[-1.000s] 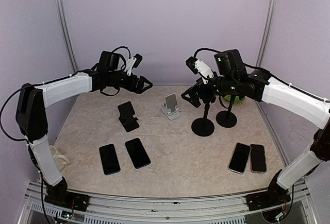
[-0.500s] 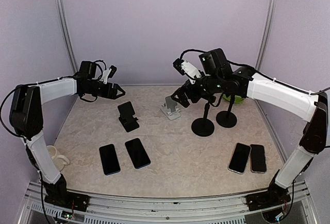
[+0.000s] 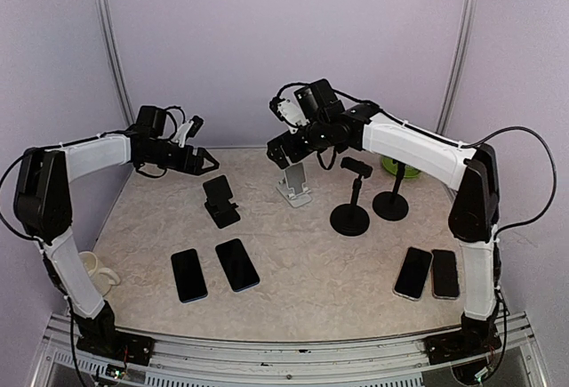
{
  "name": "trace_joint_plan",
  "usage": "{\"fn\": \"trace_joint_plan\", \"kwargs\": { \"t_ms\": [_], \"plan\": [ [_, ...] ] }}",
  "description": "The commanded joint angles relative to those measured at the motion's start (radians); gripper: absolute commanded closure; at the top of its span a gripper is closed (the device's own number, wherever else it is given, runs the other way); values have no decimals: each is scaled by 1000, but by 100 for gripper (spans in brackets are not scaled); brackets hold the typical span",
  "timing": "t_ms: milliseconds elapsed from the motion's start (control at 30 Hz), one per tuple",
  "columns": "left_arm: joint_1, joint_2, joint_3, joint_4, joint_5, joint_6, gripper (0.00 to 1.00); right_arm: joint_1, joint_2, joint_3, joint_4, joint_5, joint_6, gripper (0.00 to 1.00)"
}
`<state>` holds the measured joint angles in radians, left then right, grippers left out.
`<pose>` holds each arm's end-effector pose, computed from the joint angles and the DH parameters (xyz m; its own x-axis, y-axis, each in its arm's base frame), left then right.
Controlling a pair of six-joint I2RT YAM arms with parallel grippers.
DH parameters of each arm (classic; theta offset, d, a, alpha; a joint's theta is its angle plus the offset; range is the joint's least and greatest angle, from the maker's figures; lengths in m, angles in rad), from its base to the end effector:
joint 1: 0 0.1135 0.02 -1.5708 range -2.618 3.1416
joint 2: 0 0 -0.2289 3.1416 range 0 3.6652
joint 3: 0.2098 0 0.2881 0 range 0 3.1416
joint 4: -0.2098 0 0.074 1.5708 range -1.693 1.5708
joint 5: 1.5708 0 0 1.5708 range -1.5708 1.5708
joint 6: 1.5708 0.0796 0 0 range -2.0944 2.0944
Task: Place the phone on the phone stand
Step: Move the phone stand to the center of the board.
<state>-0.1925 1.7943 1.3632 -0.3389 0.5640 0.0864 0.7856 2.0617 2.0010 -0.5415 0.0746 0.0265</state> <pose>0.4367 -0.1285 0.1751 -0.6343 0.1979 -0.7473 0.5953 0.7418 -0.3088 0.3854 0.3772 0.2713 -0.4179 -0.3806 -0.8249 -0.6510 0.7588 -0.0204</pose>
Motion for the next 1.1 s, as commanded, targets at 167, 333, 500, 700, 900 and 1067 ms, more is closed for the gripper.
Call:
{"fn": "trace_joint_plan", "kwargs": {
  "t_ms": [167, 333, 500, 700, 900, 1067],
  "plan": [
    [-79, -188, -39, -13, -98, -31, 1, -12, 266, 351, -176, 92, 106, 0],
    [-121, -266, -78, -11, -150, -34, 1, -42, 310, 345, -165, 54, 125, 0],
    [-141, -331, -130, 22, -163, -51, 1, -57, 354, 308, -122, 57, 126, 0],
    [-151, -356, -155, 25, -174, -47, 1, -71, 366, 271, -58, 94, 146, 0],
    [-154, -369, -159, 21, -187, -40, 1, -81, 396, 278, -36, 89, 154, 0],
    [-157, -371, -157, 18, -192, -37, 1, -93, 412, 282, -21, 75, 159, 0]
  ]
}}
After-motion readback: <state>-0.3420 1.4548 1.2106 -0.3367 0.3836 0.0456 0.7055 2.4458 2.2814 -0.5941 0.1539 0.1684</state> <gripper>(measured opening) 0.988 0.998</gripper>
